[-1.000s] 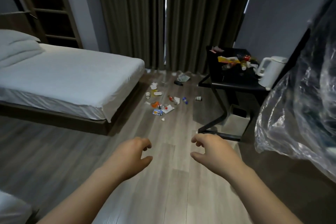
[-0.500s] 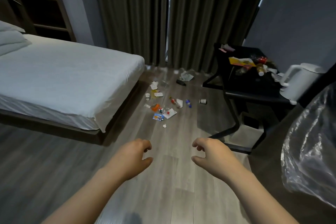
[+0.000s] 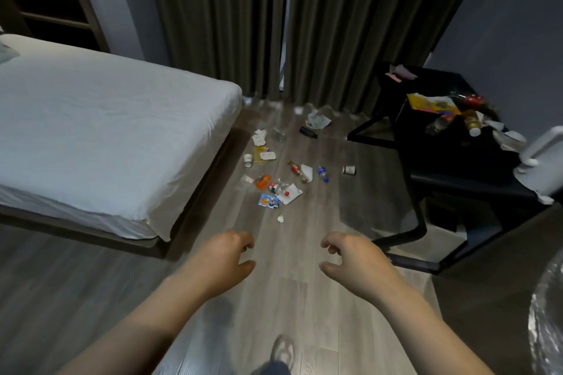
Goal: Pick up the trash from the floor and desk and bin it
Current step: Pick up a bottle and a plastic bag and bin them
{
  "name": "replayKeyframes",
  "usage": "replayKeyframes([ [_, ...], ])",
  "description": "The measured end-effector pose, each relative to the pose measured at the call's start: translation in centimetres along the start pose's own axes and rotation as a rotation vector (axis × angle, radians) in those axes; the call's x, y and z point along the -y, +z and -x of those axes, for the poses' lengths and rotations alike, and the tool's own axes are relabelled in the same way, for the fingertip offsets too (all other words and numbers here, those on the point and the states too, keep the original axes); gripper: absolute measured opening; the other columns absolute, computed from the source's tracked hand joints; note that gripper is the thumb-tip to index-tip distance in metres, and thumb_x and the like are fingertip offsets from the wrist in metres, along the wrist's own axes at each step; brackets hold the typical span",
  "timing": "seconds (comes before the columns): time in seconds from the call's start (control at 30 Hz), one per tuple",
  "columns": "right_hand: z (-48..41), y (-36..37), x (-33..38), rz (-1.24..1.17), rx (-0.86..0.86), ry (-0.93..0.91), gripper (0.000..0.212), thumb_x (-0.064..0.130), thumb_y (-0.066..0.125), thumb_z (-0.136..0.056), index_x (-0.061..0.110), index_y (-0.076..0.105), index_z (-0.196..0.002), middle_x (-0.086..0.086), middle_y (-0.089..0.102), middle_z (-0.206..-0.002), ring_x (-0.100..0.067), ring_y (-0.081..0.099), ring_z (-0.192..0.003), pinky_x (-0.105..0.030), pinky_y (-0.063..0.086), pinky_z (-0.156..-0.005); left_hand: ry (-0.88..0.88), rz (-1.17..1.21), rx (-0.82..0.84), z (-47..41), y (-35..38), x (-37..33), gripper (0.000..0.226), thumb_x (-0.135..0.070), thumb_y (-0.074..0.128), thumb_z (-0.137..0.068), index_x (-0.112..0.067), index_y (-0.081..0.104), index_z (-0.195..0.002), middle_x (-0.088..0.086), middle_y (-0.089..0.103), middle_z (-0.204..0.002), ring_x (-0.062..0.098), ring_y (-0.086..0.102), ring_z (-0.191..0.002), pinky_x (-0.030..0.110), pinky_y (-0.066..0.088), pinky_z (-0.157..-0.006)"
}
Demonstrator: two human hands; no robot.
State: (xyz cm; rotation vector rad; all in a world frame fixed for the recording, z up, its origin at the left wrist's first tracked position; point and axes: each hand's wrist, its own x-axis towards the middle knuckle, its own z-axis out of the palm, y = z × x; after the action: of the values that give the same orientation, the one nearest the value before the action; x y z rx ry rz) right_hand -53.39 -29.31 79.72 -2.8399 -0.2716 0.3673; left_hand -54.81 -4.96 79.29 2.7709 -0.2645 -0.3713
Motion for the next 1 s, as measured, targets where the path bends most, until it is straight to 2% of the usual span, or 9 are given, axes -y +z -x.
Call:
replayKeyframes([
  [0.2,-10.8,-1.4,-1.6,-0.025,0.035,-0.017,0.041,0.040,0.061,-0.082,0.031,0.056,-0.122,0.009,0.063,-0.115,-0.010,0.058,-0.105,-0.024,0.047,-0.082,-0.003,-0.024,-0.008,-9.4,-2.5,2.6,0.033,-0.039,0.056,-0.089,-0.026,0.055,-0.119,-0.007,0.058,-0.114,0.008,0.056,-0.101,0.021,0.046,-0.085],
  [0.37,-19.5,-3.5,-3.5,-0.055,0.063,-0.030,0.040,0.038,0.061,-0.081,0.030,0.057,-0.121,0.008,0.063,-0.113,-0.011,0.057,-0.105,-0.023,0.044,-0.081,-0.065,-0.054,0.044,-17.9,-4.9,3.7,0.038,-0.040,0.055,-0.090,-0.025,0.052,-0.124,-0.006,0.057,-0.120,0.012,0.055,-0.108,0.024,0.045,-0.091],
  [0.53,-26.9,-4.8,-4.9,-0.057,0.096,-0.043,0.041,0.038,0.063,-0.081,0.029,0.057,-0.120,0.008,0.064,-0.113,-0.011,0.058,-0.106,-0.022,0.043,-0.081,-0.069,-0.042,0.042,-24.7,-6.0,5.0,0.038,-0.040,0.056,-0.090,-0.026,0.051,-0.125,-0.007,0.058,-0.119,0.010,0.056,-0.106,0.021,0.045,-0.089],
  [0.8,-36.7,-4.8,-5.3,-0.077,0.154,0.015,0.042,0.037,0.064,-0.080,0.028,0.058,-0.120,0.007,0.064,-0.114,-0.010,0.058,-0.105,-0.021,0.043,-0.082,-0.053,-0.020,0.110,-34.6,-7.6,9.3,0.037,-0.042,0.057,-0.088,-0.027,0.053,-0.122,-0.008,0.058,-0.116,0.009,0.057,-0.099,0.020,0.046,-0.085],
  [1.0,-44.7,-4.2,-3.6,-0.081,0.185,0.100,0.041,0.036,0.064,-0.080,0.028,0.058,-0.120,0.008,0.064,-0.116,-0.009,0.058,-0.106,-0.021,0.045,-0.083,-0.026,-0.012,0.133,-43.3,-9.6,14.6,0.038,-0.039,0.058,-0.087,-0.023,0.056,-0.121,-0.004,0.060,-0.116,0.012,0.059,-0.102,0.023,0.047,-0.086],
])
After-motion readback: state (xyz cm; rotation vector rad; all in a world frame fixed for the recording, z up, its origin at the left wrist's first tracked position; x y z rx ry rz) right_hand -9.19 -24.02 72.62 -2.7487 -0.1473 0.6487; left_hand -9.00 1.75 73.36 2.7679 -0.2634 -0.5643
